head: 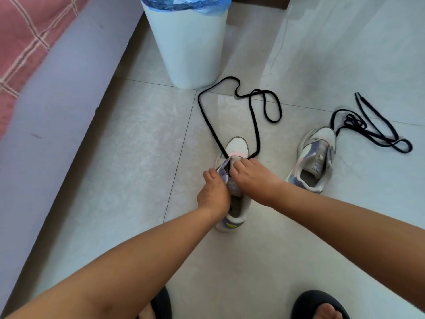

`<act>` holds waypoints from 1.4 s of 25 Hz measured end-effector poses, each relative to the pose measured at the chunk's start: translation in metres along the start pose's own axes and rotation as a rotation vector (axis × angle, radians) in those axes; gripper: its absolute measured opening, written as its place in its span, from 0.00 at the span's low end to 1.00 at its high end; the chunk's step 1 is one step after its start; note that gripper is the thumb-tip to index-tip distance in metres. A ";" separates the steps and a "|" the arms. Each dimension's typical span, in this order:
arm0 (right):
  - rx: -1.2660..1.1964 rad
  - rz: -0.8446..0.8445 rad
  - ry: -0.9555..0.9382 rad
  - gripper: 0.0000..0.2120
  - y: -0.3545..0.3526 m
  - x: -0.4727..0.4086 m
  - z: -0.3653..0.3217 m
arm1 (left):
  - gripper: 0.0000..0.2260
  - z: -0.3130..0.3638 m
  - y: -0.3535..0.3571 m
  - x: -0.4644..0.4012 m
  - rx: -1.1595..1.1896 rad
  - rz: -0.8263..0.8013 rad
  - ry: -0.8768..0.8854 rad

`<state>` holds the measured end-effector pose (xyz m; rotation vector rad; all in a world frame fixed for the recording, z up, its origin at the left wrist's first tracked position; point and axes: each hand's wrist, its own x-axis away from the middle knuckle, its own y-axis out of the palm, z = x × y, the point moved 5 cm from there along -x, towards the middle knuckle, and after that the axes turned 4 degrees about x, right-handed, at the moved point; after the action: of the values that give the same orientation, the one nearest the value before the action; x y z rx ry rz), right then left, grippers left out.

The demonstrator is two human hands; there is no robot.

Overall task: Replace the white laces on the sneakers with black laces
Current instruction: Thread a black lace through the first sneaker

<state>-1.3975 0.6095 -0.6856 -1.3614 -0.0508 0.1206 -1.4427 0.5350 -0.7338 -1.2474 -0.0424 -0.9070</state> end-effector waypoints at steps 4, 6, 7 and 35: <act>-0.199 0.031 -0.108 0.10 -0.007 0.022 -0.003 | 0.22 -0.010 -0.003 0.013 -0.121 -0.008 0.047; -0.499 -0.075 0.171 0.08 0.001 0.020 0.011 | 0.29 -0.011 -0.005 0.025 -0.138 -0.079 0.092; -0.644 -0.141 0.335 0.06 0.006 0.020 0.019 | 0.31 -0.009 -0.010 0.030 -0.117 -0.104 0.138; -1.950 0.163 1.312 0.04 0.027 0.019 0.017 | 0.05 0.007 -0.032 -0.002 1.388 -0.108 -0.191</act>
<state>-1.3825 0.6334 -0.7091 -3.0658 1.3753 -0.9610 -1.4609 0.5409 -0.7068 -0.0153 -0.7641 -0.5966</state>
